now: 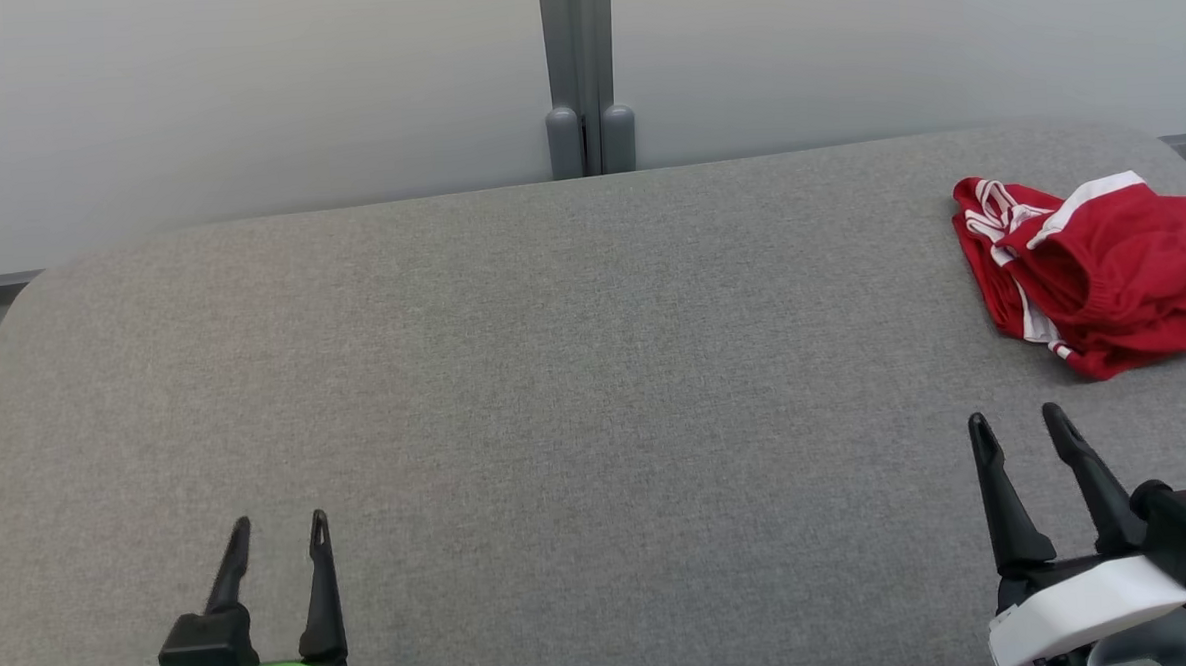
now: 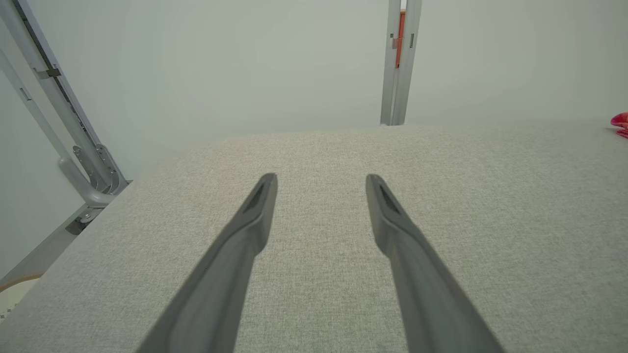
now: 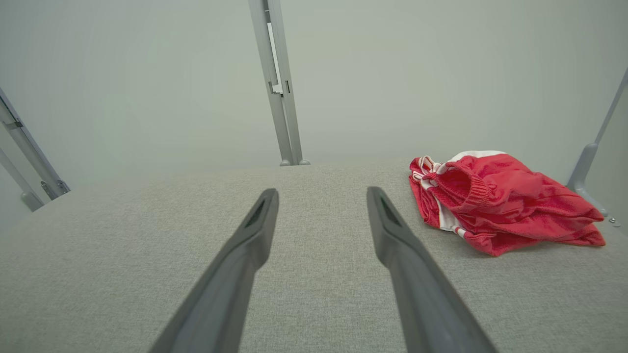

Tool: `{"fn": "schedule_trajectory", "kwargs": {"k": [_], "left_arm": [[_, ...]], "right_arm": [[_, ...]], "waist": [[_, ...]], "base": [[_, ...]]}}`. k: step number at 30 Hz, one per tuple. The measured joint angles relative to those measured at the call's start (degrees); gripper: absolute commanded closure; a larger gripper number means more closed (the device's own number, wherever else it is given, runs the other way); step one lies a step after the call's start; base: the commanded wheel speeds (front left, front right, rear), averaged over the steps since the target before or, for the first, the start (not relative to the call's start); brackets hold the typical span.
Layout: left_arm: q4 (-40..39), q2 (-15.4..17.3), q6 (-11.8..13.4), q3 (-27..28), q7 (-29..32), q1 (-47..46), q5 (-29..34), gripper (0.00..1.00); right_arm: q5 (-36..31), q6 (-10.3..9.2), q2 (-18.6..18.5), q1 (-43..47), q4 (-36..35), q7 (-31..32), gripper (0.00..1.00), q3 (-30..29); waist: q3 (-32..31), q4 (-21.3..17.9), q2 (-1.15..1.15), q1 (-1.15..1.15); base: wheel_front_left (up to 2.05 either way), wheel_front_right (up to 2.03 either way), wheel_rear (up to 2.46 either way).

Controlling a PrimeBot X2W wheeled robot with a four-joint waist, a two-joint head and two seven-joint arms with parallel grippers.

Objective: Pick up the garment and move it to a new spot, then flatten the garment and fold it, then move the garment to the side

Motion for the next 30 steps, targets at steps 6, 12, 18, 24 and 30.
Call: {"fn": "schedule_trajectory", "kwargs": {"k": [6,12,18,24,30], "left_arm": [[1.7,-1.4,-0.5,-0.1,0.7,0.8,-2.4,1.0],[2.1,-2.2,-2.0,1.5,2.1,0.7,-8.8,1.0],[2.5,-2.9,-3.5,3.1,3.4,0.5,-14.2,1.0],[3.1,-3.6,-4.8,4.5,4.6,-0.3,-19.6,1.0],[3.6,-4.3,-6.1,5.9,5.8,-1.0,-24.2,1.0]], "right_arm": [[2.7,0.0,0.6,0.0,2.5,0.0,1.0,0.4],[9.9,0.0,0.4,-0.4,4.4,0.4,1.0,0.4],[16.2,0.0,0.2,-1.7,6.2,0.6,1.0,0.4],[22.0,0.0,0.1,-2.8,7.8,0.9,1.0,0.4],[27.5,-0.01,0.1,-3.9,9.3,1.2,1.0,0.4]], "waist": [[0.0,0.0,0.0,0.0],[0.1,0.0,0.0,0.0],[0.1,0.0,0.0,0.0],[0.1,0.0,0.0,0.0],[0.1,0.0,0.0,0.0]], "base": [[0.0,0.0,0.0],[0.0,0.0,0.0],[0.0,0.0,0.0],[0.0,0.0,0.0],[0.0,0.0,0.0]]}}
